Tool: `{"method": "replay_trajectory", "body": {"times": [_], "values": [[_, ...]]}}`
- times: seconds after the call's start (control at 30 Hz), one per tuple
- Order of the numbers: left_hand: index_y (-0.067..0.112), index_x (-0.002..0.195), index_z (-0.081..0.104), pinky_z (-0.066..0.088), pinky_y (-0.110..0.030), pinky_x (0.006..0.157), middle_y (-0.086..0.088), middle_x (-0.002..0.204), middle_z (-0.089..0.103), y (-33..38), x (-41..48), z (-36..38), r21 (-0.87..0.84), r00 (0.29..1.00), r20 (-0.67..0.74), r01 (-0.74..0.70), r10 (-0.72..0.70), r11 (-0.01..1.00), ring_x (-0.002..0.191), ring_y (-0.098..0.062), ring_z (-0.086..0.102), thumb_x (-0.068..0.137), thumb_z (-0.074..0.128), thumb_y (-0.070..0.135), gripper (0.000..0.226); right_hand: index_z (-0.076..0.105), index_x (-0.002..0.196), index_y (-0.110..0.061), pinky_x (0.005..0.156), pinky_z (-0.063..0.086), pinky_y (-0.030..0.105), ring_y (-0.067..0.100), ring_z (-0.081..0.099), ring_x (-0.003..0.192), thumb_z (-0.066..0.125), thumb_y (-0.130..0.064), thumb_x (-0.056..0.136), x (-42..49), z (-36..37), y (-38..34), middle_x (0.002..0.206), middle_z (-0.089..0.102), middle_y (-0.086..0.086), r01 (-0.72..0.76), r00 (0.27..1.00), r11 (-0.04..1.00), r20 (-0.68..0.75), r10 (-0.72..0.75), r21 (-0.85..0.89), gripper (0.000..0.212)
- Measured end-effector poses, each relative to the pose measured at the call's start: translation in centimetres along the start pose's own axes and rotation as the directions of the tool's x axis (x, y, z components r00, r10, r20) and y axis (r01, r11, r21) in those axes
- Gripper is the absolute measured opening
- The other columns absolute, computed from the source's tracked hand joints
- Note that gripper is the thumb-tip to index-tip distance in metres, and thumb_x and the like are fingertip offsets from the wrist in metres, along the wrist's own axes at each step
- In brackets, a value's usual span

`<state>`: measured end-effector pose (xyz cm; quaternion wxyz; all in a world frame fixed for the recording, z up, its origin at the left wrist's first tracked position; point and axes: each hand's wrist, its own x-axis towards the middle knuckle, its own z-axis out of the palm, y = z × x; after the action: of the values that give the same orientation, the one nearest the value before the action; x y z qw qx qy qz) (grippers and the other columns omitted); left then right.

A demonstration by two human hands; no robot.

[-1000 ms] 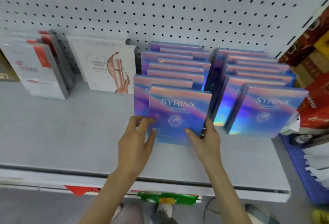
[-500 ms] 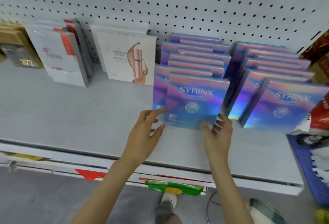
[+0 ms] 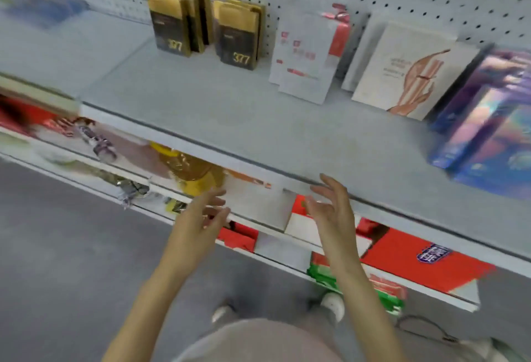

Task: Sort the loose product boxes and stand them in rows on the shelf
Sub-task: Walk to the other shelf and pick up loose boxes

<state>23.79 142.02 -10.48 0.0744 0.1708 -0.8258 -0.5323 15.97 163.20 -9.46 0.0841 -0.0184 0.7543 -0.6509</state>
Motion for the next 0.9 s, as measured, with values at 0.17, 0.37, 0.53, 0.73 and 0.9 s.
{"method": "replay_trajectory", "body": {"times": [0.17,0.37,0.53,0.73,0.9], "values": [[0.034,0.109,0.057,0.043,-0.003,0.069,0.016,0.097,0.065,-5.7,-3.8,-11.2,0.016,0.979,-0.175,0.110,-0.106,0.994,0.085,0.008,0.061,0.088,0.067,0.023,0.026,0.046,0.120,-0.051,0.081,0.048,0.014,-0.009,0.060,0.096,0.063,-0.024,0.091,-3.2,12.0,-0.5,0.118,0.056,-0.018,0.033,0.950,0.991,0.311,0.009,-0.130,0.043],[0.032,0.111,0.057,0.044,-0.005,0.070,0.015,0.100,0.065,-9.5,-6.4,-16.2,-0.140,0.922,-0.312,0.195,-0.230,0.971,0.086,0.005,0.061,0.089,0.063,0.023,0.025,0.047,0.133,-0.038,0.078,0.048,0.010,-0.006,0.059,0.101,0.061,-0.038,0.090,-2.0,21.5,-2.0,0.119,0.058,-0.019,0.127,0.856,0.969,0.517,0.001,-0.212,0.045],[0.044,0.104,0.056,0.044,-0.005,0.074,0.015,0.099,0.067,-12.3,-5.5,-19.7,-0.186,0.877,-0.374,0.247,-0.301,0.951,0.086,0.004,0.063,0.089,0.064,0.022,0.029,0.050,0.130,-0.035,0.082,0.048,0.013,-0.007,0.058,0.102,0.057,-0.045,0.090,-0.7,29.6,-1.8,0.122,0.057,-0.017,0.263,0.759,0.919,0.651,-0.009,-0.294,0.043],[0.046,0.102,0.057,0.044,-0.004,0.073,0.018,0.099,0.066,-16.2,0.4,-29.3,-0.171,0.806,-0.482,0.298,-0.344,0.939,0.087,0.005,0.063,0.085,0.063,0.045,0.018,0.056,0.125,-0.031,0.098,0.046,0.031,0.003,0.052,0.113,0.057,-0.046,0.092,3.8,41.9,-2.6,0.123,0.059,-0.015,0.441,0.672,0.846,0.735,-0.090,-0.300,0.036],[0.042,0.104,0.059,0.042,-0.002,0.074,0.013,0.104,0.065,-18.6,7.7,-39.4,-0.073,0.805,-0.494,0.337,-0.327,0.939,0.090,0.004,0.061,0.090,0.060,0.032,0.017,0.051,0.129,-0.040,0.095,0.051,0.036,-0.005,0.058,0.105,0.059,-0.045,0.091,8.5,52.8,-5.2,0.122,0.058,-0.020,0.298,0.649,0.926,0.761,-0.017,-0.234,0.039]]}}
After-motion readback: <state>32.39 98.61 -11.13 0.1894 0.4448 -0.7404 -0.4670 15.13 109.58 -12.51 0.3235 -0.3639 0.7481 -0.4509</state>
